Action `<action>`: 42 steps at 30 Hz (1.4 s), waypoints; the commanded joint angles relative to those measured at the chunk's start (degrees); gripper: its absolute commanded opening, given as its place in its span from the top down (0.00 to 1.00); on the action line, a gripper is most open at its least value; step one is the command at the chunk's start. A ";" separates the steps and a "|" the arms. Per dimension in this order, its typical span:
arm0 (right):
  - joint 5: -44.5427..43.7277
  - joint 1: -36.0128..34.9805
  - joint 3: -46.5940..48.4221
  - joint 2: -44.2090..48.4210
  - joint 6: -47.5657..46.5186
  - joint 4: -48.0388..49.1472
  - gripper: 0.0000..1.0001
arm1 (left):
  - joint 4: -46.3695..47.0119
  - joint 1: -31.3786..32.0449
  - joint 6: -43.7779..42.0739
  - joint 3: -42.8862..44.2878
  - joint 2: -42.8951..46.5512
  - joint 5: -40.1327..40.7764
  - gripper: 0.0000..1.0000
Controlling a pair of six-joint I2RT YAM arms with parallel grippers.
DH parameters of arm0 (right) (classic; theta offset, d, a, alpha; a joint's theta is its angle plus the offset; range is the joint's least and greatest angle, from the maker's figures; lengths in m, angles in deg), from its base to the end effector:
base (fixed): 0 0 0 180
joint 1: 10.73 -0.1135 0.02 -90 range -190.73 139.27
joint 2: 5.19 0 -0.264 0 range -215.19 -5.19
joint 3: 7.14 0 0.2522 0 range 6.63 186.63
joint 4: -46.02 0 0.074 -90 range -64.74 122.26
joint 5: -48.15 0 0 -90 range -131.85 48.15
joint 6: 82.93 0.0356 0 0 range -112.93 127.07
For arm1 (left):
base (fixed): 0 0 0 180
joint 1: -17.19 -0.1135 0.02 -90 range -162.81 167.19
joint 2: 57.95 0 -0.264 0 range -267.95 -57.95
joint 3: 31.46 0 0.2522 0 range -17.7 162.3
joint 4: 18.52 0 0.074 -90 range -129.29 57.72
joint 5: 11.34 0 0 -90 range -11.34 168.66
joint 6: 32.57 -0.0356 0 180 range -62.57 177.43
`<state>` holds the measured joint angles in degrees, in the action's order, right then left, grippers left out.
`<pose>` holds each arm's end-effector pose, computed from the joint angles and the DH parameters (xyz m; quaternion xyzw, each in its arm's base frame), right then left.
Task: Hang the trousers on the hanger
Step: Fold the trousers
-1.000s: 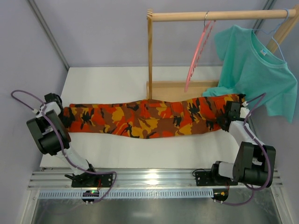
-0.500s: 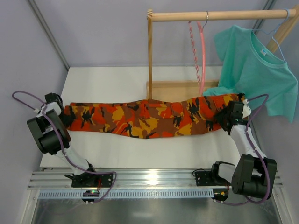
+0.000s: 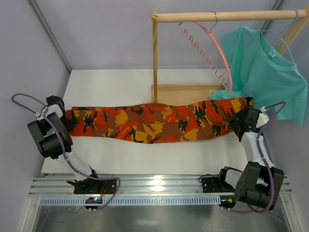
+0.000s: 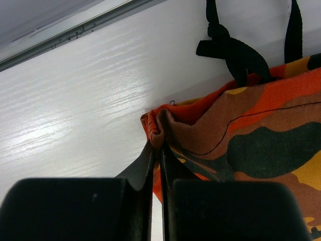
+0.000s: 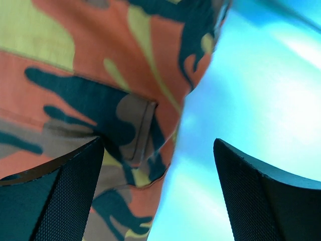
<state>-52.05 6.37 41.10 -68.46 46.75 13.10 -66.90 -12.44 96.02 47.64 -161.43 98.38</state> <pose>0.2064 -0.0701 0.2029 0.4701 0.8027 -0.0114 0.3667 0.2923 0.1801 0.1634 -0.5675 0.7921 0.1573 0.1604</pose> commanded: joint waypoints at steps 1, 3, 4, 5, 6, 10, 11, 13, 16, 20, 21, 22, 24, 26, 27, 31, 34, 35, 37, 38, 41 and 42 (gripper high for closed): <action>-2.29 3.10 -0.37 0.26 -3.11 4.91 0.08 | -0.90 -0.61 -0.36 -0.12 -1.99 2.95 1.00; -0.62 4.60 -0.73 -1.15 -3.38 7.63 0.08 | -0.55 -0.61 -0.18 -0.04 -2.34 2.86 1.00; -0.27 4.78 -0.82 -2.99 -3.73 8.69 0.08 | -0.63 -0.61 -0.18 0.31 -2.43 2.86 1.00; 0.26 4.78 -0.90 -3.79 -3.73 9.83 0.08 | -0.63 -0.69 -0.09 0.40 -2.51 2.86 1.00; 0.61 4.69 -0.99 -4.67 -3.65 11.67 0.08 | -0.63 -0.70 -0.01 0.40 -2.43 2.86 1.00; 1.93 4.69 -2.65 -7.75 -2.86 15.64 0.17 | -0.55 -0.61 0.35 0.40 -1.90 3.65 1.00; 2.02 4.78 -3.01 -8.36 -2.59 16.16 0.22 | -0.63 -0.69 0.43 0.49 -1.73 4.44 1.00; 1.68 4.69 -3.54 -8.54 -2.42 17.13 0.42 | -0.46 -0.61 0.96 0.31 -1.37 4.79 1.00; 0.62 4.69 -3.19 -8.37 -2.59 16.88 0.60 | -0.46 -0.70 1.75 0.14 -0.93 6.02 1.00; -0.26 4.69 -1.79 -8.45 -2.50 13.99 0.93 | -1.50 -0.61 3.24 0.14 -1.46 7.16 1.00; -2.00 4.78 -1.17 -8.19 -2.24 9.97 0.96 | -2.21 -0.69 3.94 0.31 -1.63 8.56 0.99; -2.80 4.69 -0.12 -7.32 -2.07 7.84 0.96 | -2.91 -0.61 4.47 0.49 -1.72 9.01 0.99; -5.52 4.69 0.41 -5.56 -2.06 2.75 0.96 | -4.14 -0.70 5.00 0.92 -1.81 9.45 1.00; -6.50 4.69 0.59 -2.57 -1.37 -0.34 0.96 | -5.03 -0.61 5.62 2.07 -1.72 10.86 1.00; -7.02 4.69 0.59 -1.78 -0.23 -3.66 0.96 | -4.85 -0.69 5.79 2.24 -1.64 10.95 1.00; -6.94 4.69 0.32 -0.10 2.15 -8.43 0.96 | -4.76 -0.70 6.76 2.42 -3.21 10.60 1.00; -9.05 4.69 1.20 -0.89 2.33 -13.18 0.96 | -7.39 -0.61 5.63 4.18 -7.25 11.65 1.00; -11.14 4.78 1.47 -0.81 2.16 -13.97 0.96 | -7.92 -0.69 5.36 4.44 -8.48 12.96 1.00; -13.26 4.96 3.13 -0.28 1.63 -17.30 0.96 | -8.19 -0.69 5.10 4.18 -8.58 13.23 1.00; -14.31 4.96 3.75 0.07 1.28 -19.32 0.96 | -7.58 -0.61 5.09 3.92 -7.53 12.71 1.00; -14.50 5.05 5.42 3.14 -0.48 -21.35 0.96 | -5.56 -0.61 4.75 2.07 -5.68 10.96 1.00; -14.68 5.05 5.77 5.32 -0.66 -21.79 0.96 | -5.82 -0.69 4.65 2.42 -5.68 10.95 1.00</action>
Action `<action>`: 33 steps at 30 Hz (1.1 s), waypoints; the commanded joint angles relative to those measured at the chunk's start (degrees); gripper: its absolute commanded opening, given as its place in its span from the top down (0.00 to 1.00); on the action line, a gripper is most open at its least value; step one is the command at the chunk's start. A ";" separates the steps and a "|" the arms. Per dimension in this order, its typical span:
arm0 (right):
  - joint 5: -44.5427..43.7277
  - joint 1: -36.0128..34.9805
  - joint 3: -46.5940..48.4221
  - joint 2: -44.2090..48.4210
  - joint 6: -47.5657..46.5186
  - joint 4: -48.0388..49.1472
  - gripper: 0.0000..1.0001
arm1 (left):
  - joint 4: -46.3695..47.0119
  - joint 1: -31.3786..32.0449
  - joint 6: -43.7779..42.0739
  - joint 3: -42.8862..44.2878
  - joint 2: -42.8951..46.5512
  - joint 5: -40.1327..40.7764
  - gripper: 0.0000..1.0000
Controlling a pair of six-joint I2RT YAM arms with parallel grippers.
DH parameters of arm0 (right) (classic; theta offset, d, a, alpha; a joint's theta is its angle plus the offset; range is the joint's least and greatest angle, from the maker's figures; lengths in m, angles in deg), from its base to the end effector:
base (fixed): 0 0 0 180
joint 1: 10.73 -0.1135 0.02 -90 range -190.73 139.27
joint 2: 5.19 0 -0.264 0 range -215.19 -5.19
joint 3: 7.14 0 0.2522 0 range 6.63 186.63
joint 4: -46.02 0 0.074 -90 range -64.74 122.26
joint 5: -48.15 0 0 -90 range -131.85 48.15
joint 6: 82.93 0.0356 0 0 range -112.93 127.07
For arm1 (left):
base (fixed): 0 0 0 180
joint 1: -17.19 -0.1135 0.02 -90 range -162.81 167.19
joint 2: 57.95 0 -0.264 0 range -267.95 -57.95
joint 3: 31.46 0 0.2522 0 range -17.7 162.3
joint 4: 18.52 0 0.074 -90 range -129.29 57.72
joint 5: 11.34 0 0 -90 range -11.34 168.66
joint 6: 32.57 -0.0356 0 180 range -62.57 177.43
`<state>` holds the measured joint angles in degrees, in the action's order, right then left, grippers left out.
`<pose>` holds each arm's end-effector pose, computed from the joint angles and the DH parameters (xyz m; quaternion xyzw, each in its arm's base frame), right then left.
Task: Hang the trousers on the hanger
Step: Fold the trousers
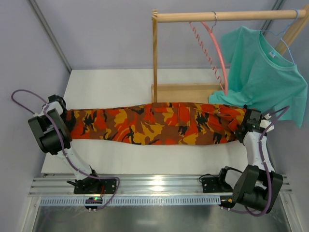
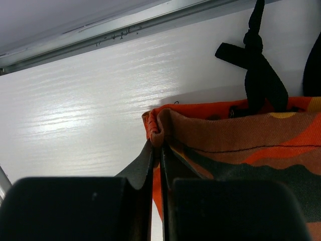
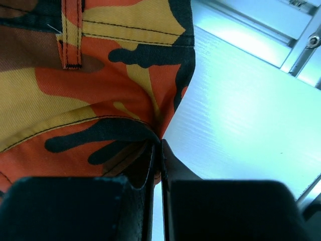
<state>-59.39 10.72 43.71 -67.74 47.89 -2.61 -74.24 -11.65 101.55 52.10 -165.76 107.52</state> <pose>0.1810 -0.0826 0.2028 0.5274 0.7976 -0.1027 0.2742 0.2974 0.1834 0.1577 -0.5911 0.7628 0.2348 0.1169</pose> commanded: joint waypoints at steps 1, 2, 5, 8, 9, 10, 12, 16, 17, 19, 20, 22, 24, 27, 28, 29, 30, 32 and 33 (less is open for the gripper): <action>-7.42 0.78 3.52 5.49 -1.97 -6.69 0.96 | 1.09 -1.48 -0.79 -1.69 -1.70 1.90 1.00; -7.42 0.70 3.70 6.37 -1.97 -7.57 0.96 | 0.30 -1.48 -0.79 -1.25 -2.05 1.81 1.00; -7.42 0.78 4.40 8.05 -2.06 -9.42 0.96 | -1.02 -1.39 -1.75 1.21 -3.98 1.46 1.00; -7.77 0.78 3.18 9.54 -3.11 -8.90 0.96 | -0.32 -1.39 -2.46 1.39 -4.08 0.23 1.00; -7.42 0.78 2.65 9.98 -3.29 -8.81 0.96 | 0.29 -1.31 -2.81 1.22 -3.99 -0.29 1.00; -6.90 0.78 2.65 10.68 -3.11 -8.90 0.96 | 0.12 -1.39 -2.64 1.04 -3.81 -0.47 1.00; -6.46 0.78 3.87 11.21 -2.41 -10.38 0.96 | -0.84 -1.39 -2.72 0.86 -3.81 -0.21 1.00; -6.81 0.78 6.68 11.57 -2.05 -13.55 0.96 | -2.34 -1.22 -5.88 3.41 -2.93 2.86 1.00; -7.07 0.78 7.04 11.13 -1.62 -14.69 0.96 | -2.69 -1.31 -6.41 3.76 -2.41 4.08 1.00; -7.42 0.78 8.27 10.52 -0.57 -16.45 0.96 | -3.57 -1.31 -6.85 4.20 -2.14 4.36 1.00; -6.90 0.78 8.53 10.34 -0.13 -18.02 0.96 | -4.09 -1.22 -6.77 4.29 -1.97 4.27 1.00; -6.37 0.78 9.15 10.68 1.89 -19.44 0.96 | -5.15 -1.31 -6.50 4.64 -1.97 4.10 1.00; -6.28 0.70 9.59 12.26 2.51 -20.93 0.96 | -5.33 -1.31 -6.68 4.73 -1.70 3.75 1.00; -7.24 0.78 9.76 14.98 5.13 -23.04 0.96 | -5.77 -1.31 -7.82 5.08 -1.61 4.70 1.00; -7.68 0.78 9.85 15.60 6.02 -23.74 0.96 | -5.77 -1.39 -8.43 5.26 -1.53 5.23 0.99; -8.21 0.78 9.85 16.05 6.55 -24.97 0.96 | -6.55 -1.48 -8.61 5.69 -1.70 5.85 1.00; -9.17 0.70 9.94 16.48 7.08 -25.33 0.96 | -7.00 -1.40 -8.78 5.78 -1.88 7.07 1.00; -10.49 0.70 10.29 17.19 8.04 -27.77 0.96 | -7.61 -1.48 -7.56 5.17 -1.88 7.26 1.00; -11.45 0.78 10.90 17.37 8.40 -28.58 0.96 | -8.31 -1.66 -6.95 4.91 -2.05 7.00 1.00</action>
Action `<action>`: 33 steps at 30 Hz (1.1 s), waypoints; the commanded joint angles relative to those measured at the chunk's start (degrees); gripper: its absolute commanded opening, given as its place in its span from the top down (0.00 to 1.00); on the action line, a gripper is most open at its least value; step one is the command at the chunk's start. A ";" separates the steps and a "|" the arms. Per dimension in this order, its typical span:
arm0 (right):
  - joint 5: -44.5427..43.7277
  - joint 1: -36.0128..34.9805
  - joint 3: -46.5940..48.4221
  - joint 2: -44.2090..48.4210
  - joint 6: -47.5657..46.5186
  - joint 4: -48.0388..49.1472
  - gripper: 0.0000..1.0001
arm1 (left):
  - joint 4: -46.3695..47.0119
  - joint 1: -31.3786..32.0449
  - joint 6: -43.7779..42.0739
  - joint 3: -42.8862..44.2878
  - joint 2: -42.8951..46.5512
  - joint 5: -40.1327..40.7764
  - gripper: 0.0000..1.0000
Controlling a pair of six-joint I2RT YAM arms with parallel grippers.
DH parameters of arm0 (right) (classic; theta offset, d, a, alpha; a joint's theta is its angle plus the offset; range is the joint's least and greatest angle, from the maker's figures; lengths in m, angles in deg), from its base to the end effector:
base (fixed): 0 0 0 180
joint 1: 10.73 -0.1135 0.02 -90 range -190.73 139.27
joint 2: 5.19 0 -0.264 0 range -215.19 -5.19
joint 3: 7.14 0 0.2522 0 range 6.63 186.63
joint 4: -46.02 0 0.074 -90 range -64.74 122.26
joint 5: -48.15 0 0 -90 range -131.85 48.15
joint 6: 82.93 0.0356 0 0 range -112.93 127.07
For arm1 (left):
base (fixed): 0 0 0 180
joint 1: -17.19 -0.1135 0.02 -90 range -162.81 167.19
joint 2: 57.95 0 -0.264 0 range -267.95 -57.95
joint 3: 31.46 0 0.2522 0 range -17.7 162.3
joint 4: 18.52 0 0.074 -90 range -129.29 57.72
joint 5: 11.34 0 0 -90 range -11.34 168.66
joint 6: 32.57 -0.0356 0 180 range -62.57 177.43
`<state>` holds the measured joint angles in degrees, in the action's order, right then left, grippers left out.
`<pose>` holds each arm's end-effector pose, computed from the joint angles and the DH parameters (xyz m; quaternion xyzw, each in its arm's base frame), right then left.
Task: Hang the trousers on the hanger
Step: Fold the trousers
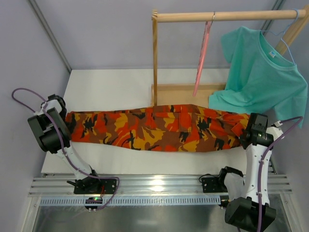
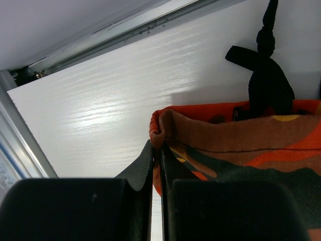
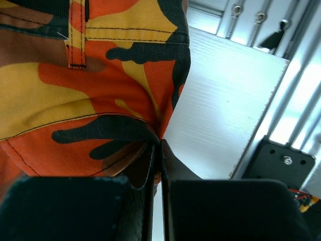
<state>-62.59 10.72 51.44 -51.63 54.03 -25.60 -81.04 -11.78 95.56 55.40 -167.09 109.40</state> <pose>0.1249 -0.0626 0.2654 0.5727 0.7582 -0.1122 0.2909 0.2969 0.1852 0.1631 -0.5424 0.7961 0.2604 0.0647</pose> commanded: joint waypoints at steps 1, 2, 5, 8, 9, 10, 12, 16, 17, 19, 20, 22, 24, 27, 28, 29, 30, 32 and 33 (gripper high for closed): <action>-8.45 0.70 3.43 1.78 2.61 -6.20 0.96 | -2.57 -1.44 -0.34 1.61 -1.07 5.64 1.00; -8.71 0.78 3.78 2.05 2.61 -7.51 0.96 | -3.27 -1.44 0.10 1.69 -1.25 5.91 1.00; -10.29 0.70 4.49 3.62 4.36 -9.71 0.96 | -4.42 -1.79 -0.77 2.05 -0.90 6.87 1.00; -9.68 0.78 3.26 4.42 5.07 -8.85 0.96 | -3.99 -2.84 -1.30 1.61 0.33 6.18 1.00; -9.16 0.70 2.65 4.25 4.55 -8.32 0.96 | -3.81 -2.93 -1.30 1.43 0.33 5.82 1.00; -8.54 0.70 2.47 4.07 3.76 -7.45 0.93 | -3.81 -2.93 -1.48 1.34 0.25 5.73 0.99; -7.57 0.70 2.64 2.76 0.96 -5.07 0.82 | -3.72 -2.93 -1.74 1.25 -0.28 5.30 1.00; -3.97 0.78 6.85 0.73 -2.22 -4.01 0.68 | -4.86 -3.72 -1.57 2.39 -0.28 5.38 0.87; -3.18 0.70 7.99 0.64 -2.14 -4.53 0.64 | -5.73 -3.98 -1.22 2.92 -0.28 5.64 0.86; -2.21 0.70 11.07 0.82 -2.31 -4.45 0.56 | -6.79 -4.43 -1.13 5.19 -0.46 5.47 0.85; -1.51 0.78 11.86 0.73 -2.83 -3.67 0.51 | -8.45 -4.69 -0.61 6.25 -0.72 5.56 0.85; 2.78 0.70 13.19 0.38 -4.32 -1.48 0.49 | -10.13 -4.69 -0.08 9.23 -1.16 5.03 0.75; 11.88 0.78 12.41 -0.41 -4.51 0.46 0.46 | -11.45 -4.60 0.89 10.91 -0.90 3.63 0.64; 19.40 -2.45 10.90 -4.26 -3.11 2.50 0.44 | -11.98 -3.64 1.07 14.08 0.07 -4.35 0.59; 18.80 -4.30 11.25 -5.50 -2.93 2.41 0.44 | -12.07 -2.85 0.81 14.61 0.68 -7.85 0.58; 17.49 -6.40 12.30 -8.03 -2.75 2.67 0.43 | -12.24 -0.93 0.72 15.57 1.12 -8.50 0.57; 15.65 -11.47 12.92 -9.01 -2.84 2.67 0.44 | -12.16 0.22 0.63 15.76 1.65 -8.68 0.53; 15.45 -15.98 13.98 -11.64 -7.81 5.30 0.43 | -11.81 3.21 0.98 15.58 3.49 -9.29 0.50; 16.59 -18.96 14.16 -12.10 -10.28 6.44 0.44 | -11.46 3.83 1.50 15.41 4.19 -10.25 0.49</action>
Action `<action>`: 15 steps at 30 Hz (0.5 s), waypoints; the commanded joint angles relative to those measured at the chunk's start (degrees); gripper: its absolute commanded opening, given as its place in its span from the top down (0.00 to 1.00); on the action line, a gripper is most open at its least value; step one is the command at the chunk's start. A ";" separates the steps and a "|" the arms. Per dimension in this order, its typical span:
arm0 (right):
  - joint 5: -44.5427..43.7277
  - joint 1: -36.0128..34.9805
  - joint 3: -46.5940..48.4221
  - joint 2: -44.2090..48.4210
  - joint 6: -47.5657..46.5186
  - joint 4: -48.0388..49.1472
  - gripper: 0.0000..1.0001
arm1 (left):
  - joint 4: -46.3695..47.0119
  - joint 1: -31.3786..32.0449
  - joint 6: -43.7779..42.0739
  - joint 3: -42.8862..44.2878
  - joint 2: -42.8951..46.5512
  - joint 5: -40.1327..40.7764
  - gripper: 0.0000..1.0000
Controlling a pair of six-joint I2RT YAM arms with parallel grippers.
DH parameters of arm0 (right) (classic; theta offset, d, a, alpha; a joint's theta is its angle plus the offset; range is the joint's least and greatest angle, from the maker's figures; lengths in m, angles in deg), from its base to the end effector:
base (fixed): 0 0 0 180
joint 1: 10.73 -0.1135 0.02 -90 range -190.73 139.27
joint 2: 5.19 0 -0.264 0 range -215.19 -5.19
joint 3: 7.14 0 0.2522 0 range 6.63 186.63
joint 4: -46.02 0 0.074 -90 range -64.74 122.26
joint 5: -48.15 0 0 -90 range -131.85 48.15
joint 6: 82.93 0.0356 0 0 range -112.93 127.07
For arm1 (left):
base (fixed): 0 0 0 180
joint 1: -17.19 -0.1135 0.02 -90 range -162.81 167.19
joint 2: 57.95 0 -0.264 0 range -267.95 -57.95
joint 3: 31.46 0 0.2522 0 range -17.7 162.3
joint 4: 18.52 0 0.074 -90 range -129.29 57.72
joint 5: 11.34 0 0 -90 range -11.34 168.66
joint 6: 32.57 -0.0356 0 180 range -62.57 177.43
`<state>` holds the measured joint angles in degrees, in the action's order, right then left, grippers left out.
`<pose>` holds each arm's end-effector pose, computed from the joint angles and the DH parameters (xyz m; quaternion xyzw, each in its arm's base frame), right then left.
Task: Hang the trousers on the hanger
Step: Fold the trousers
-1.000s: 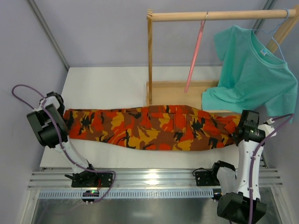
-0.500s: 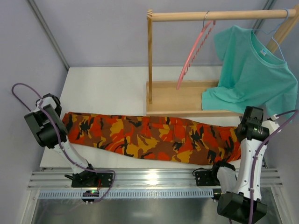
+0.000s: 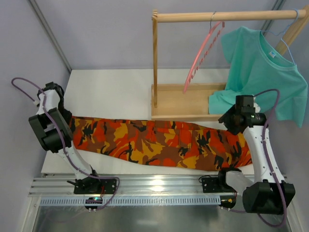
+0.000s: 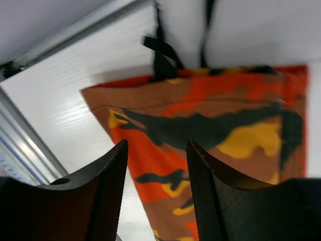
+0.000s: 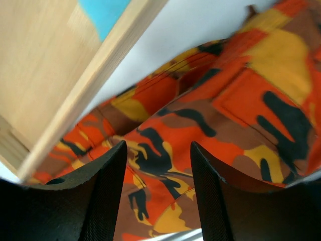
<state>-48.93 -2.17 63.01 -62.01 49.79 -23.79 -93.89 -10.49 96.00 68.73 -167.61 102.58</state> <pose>0.1786 -0.0313 0.3015 0.4296 0.8539 0.0280 0.2925 0.3184 0.1833 0.2145 -0.5419 0.8134 0.2019 0.0635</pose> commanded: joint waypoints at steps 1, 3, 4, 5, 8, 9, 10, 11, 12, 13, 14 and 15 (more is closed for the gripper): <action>6.16 -7.31 2.51 -2.07 -8.94 7.25 0.44 | 2.01 3.42 1.68 1.81 5.33 -4.49 0.48; 11.27 -8.38 0.32 -0.76 -14.58 10.33 0.44 | 3.41 3.86 2.56 0.07 7.71 -10.54 0.48; 14.77 -8.56 -1.17 0.29 -16.16 14.96 0.44 | 5.60 4.30 3.35 -0.82 8.85 -12.48 0.47; 18.55 -8.56 -4.14 1.26 -16.79 17.01 0.44 | 7.53 4.56 3.36 -2.22 11.12 -17.98 0.47; 23.57 -10.66 -9.33 4.60 -18.46 22.81 0.44 | 13.85 6.14 2.57 -8.20 14.91 -23.74 0.46; 24.73 -11.10 -10.23 4.87 -19.24 23.79 0.44 | 15.18 6.67 2.48 -9.52 17.53 -27.23 0.46; 25.95 -12.41 -11.11 4.79 -20.04 25.80 0.44 | 16.59 7.63 2.39 -12.57 18.69 -27.96 0.46; 27.36 -13.29 -12.16 4.44 -20.48 26.60 0.44 | 18.34 7.99 2.56 -13.91 20.01 -28.23 0.45; 29.29 -14.43 -12.61 3.56 -22.31 27.83 0.43 | 19.49 8.34 2.74 -15.58 22.02 -29.10 0.44; 29.83 -15.84 -12.70 3.03 -22.94 27.93 0.44 | 20.55 8.52 2.92 -18.46 23.08 -30.07 0.44; 29.75 -18.29 -12.26 2.33 -23.47 27.67 0.44 | 21.69 8.61 3.53 -20.15 24.05 -31.47 0.44; 30.09 -19.97 -11.91 1.45 -24.25 27.49 0.44 | 24.14 8.52 3.71 -21.38 25.45 -32.87 0.44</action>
<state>-24.40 -18.41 50.63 -59.28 30.29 -1.56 -77.74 -2.25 98.32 51.18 -145.60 76.92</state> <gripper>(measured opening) 0.563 0.559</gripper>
